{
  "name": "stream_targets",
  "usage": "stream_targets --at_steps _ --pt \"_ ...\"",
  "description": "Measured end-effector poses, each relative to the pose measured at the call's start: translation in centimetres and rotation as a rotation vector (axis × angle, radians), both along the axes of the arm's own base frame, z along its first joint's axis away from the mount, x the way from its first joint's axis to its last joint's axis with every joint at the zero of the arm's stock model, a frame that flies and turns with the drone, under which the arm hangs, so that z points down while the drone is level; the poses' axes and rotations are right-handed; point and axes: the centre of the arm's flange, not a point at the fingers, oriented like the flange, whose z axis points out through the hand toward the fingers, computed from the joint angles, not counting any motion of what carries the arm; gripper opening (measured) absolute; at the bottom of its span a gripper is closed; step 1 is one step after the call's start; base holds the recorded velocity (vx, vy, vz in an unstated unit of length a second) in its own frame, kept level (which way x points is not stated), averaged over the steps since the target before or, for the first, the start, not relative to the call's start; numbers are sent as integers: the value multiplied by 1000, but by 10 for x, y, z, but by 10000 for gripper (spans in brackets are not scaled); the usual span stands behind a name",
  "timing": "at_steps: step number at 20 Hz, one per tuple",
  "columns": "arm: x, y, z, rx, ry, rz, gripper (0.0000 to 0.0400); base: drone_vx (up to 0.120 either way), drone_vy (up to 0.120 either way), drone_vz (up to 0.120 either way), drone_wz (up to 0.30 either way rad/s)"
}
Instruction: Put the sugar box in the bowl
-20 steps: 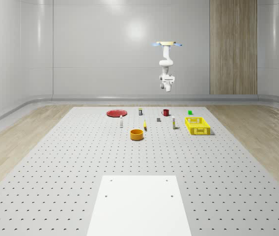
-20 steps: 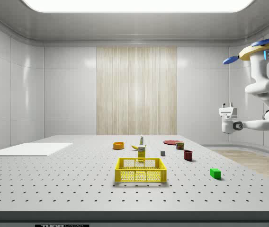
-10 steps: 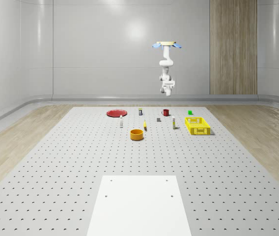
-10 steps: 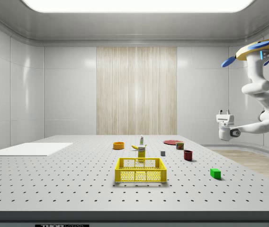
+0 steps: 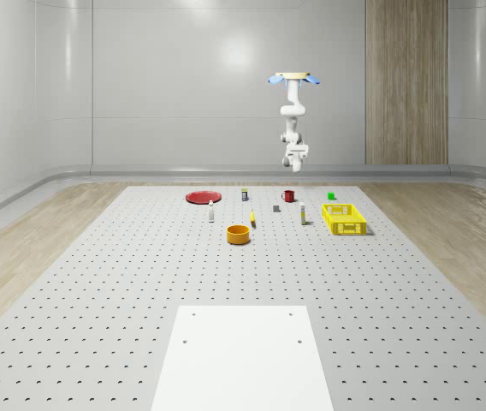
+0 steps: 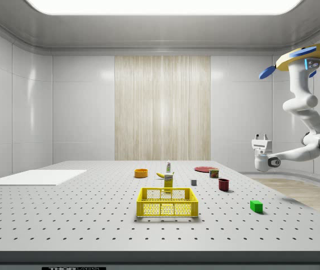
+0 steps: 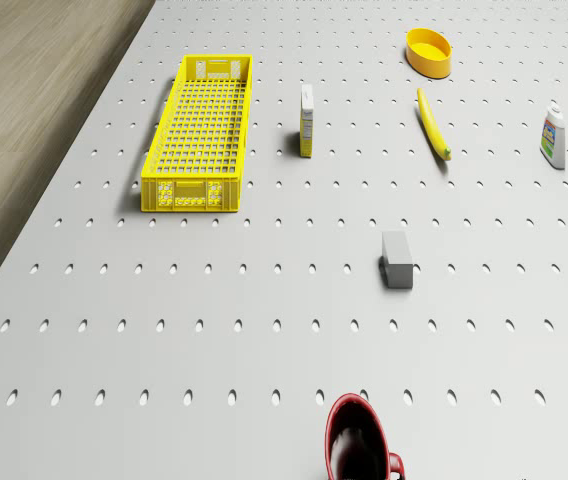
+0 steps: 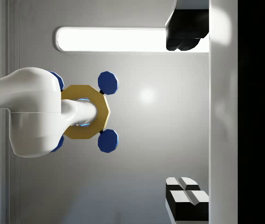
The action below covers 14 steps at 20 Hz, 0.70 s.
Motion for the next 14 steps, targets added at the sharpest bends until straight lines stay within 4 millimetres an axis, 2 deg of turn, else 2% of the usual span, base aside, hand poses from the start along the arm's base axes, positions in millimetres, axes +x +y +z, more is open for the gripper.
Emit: stream_targets --at_steps 14 --pt "-1 0 3 -1 -11 0 400 120 0 0 0"
